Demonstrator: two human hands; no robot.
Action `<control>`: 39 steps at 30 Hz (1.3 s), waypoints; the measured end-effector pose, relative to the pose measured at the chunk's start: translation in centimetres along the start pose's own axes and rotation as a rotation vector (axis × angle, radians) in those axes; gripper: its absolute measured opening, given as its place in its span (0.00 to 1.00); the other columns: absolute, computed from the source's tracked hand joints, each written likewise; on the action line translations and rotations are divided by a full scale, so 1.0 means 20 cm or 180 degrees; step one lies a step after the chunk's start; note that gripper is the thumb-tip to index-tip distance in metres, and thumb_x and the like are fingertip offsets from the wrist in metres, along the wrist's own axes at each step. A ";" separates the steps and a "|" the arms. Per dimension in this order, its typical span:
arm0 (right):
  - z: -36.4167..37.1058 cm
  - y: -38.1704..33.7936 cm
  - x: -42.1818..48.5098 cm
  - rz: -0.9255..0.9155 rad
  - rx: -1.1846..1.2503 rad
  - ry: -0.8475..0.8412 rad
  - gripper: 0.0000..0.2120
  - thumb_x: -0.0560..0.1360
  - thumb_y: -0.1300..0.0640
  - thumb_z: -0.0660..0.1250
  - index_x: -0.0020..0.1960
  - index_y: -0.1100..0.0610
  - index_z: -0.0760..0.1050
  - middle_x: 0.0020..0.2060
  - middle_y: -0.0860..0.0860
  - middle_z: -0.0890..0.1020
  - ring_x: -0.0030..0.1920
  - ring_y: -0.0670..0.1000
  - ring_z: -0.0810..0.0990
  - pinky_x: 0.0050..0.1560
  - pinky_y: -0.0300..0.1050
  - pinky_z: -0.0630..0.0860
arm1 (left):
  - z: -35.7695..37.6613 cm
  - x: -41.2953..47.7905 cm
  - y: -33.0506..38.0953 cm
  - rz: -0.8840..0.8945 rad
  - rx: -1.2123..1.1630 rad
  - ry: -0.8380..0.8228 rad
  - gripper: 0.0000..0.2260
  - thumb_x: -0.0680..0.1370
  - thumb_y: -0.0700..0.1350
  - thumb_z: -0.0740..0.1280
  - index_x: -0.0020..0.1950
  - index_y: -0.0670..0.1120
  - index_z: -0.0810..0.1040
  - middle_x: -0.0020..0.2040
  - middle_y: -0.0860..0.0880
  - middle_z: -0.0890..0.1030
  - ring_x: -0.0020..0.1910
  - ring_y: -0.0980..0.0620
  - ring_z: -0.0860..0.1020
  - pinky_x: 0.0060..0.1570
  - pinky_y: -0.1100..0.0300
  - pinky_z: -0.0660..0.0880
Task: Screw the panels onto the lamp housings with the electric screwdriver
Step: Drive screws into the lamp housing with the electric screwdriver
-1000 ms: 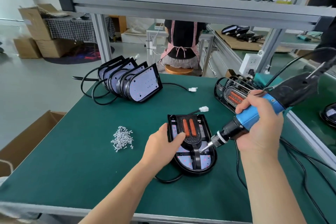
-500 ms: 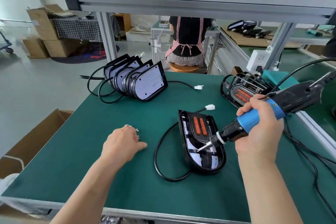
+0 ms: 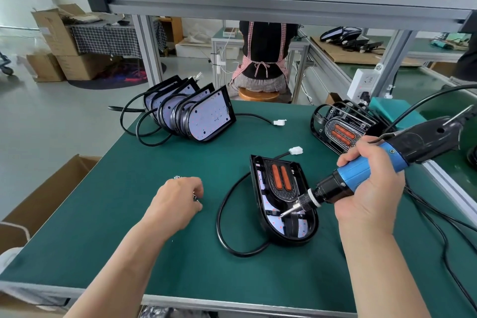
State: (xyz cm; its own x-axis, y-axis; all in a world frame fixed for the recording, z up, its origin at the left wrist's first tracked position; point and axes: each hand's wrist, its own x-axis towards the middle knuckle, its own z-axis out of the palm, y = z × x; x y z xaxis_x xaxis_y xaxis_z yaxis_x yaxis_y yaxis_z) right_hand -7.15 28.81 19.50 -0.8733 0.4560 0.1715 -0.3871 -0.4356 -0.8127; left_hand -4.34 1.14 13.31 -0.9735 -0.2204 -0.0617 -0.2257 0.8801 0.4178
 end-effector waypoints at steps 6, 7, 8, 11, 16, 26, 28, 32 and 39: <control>-0.01 0.00 -0.01 0.0010 0.0009 -0.0019 0.09 0.69 0.60 0.67 0.48 0.55 0.72 0.30 0.47 0.74 0.35 0.51 0.73 0.41 0.41 0.73 | -0.01 0.02 0.00 0.0022 -0.0027 0.0023 0.07 0.74 0.39 0.69 0.42 0.51 0.77 0.41 0.52 0.80 0.43 0.49 0.78 0.40 0.56 0.77; -0.01 0.00 -0.01 0.0014 0.0019 -0.0023 0.10 0.69 0.60 0.67 0.48 0.56 0.71 0.30 0.47 0.74 0.34 0.51 0.73 0.41 0.41 0.73 | -0.01 0.02 0.00 0.0044 0.0010 0.0003 0.09 0.74 0.38 0.68 0.40 0.52 0.77 0.40 0.52 0.80 0.43 0.49 0.78 0.40 0.56 0.78; -0.01 0.00 -0.01 0.0016 0.0037 -0.0035 0.09 0.69 0.61 0.67 0.48 0.56 0.71 0.30 0.47 0.74 0.34 0.51 0.73 0.41 0.41 0.73 | -0.01 0.02 0.00 0.0059 0.0050 -0.0006 0.09 0.74 0.38 0.68 0.38 0.52 0.76 0.40 0.53 0.79 0.42 0.49 0.78 0.41 0.55 0.78; 0.00 0.00 -0.01 0.0024 0.0068 -0.0074 0.07 0.68 0.60 0.67 0.45 0.54 0.72 0.30 0.47 0.74 0.34 0.51 0.73 0.40 0.41 0.73 | -0.02 0.03 0.00 0.0073 0.0154 -0.0046 0.09 0.74 0.37 0.66 0.39 0.50 0.76 0.40 0.53 0.79 0.43 0.49 0.79 0.43 0.53 0.79; 0.00 0.00 -0.01 0.0043 0.0067 -0.0087 0.07 0.68 0.61 0.67 0.44 0.53 0.72 0.30 0.47 0.74 0.34 0.51 0.73 0.39 0.41 0.72 | -0.01 0.03 0.02 -0.0059 0.0249 0.0008 0.07 0.77 0.46 0.67 0.40 0.49 0.74 0.43 0.51 0.78 0.44 0.49 0.77 0.39 0.56 0.73; 0.01 -0.01 0.00 -0.0009 0.0018 -0.0091 0.07 0.67 0.59 0.67 0.44 0.55 0.71 0.30 0.48 0.73 0.34 0.51 0.73 0.36 0.39 0.73 | 0.06 0.02 0.10 0.0071 0.0442 -0.0199 0.05 0.79 0.44 0.66 0.43 0.49 0.73 0.46 0.50 0.79 0.49 0.47 0.75 0.48 0.53 0.76; 0.00 -0.01 0.00 -0.0018 0.0039 -0.0094 0.08 0.68 0.60 0.67 0.46 0.55 0.72 0.30 0.48 0.73 0.34 0.51 0.73 0.37 0.39 0.73 | 0.05 0.01 0.08 0.0048 0.0290 -0.0201 0.05 0.78 0.41 0.66 0.43 0.49 0.72 0.44 0.50 0.78 0.48 0.47 0.76 0.49 0.51 0.78; -0.01 -0.02 0.01 -0.0022 0.0059 -0.0083 0.09 0.68 0.60 0.67 0.47 0.56 0.71 0.30 0.48 0.73 0.33 0.50 0.73 0.37 0.38 0.74 | 0.03 0.01 0.07 0.0066 -0.0037 -0.0032 0.06 0.76 0.37 0.65 0.46 0.47 0.75 0.42 0.49 0.80 0.45 0.46 0.78 0.44 0.54 0.77; -0.01 -0.01 0.00 0.0005 0.0159 -0.0094 0.08 0.70 0.60 0.67 0.47 0.55 0.72 0.31 0.48 0.74 0.33 0.50 0.74 0.37 0.38 0.74 | 0.05 0.06 0.17 0.0438 -0.0162 -0.0162 0.02 0.76 0.42 0.71 0.46 0.49 0.79 0.41 0.51 0.79 0.37 0.51 0.76 0.38 0.59 0.71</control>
State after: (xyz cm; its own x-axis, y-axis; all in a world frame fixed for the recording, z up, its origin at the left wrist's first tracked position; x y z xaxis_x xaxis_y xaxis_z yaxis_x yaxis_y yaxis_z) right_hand -7.00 28.99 19.58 -0.8819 0.4326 0.1872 -0.3994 -0.4749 -0.7842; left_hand -6.24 4.26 13.64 -0.9960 -0.0763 -0.0460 -0.0890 0.8778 0.4707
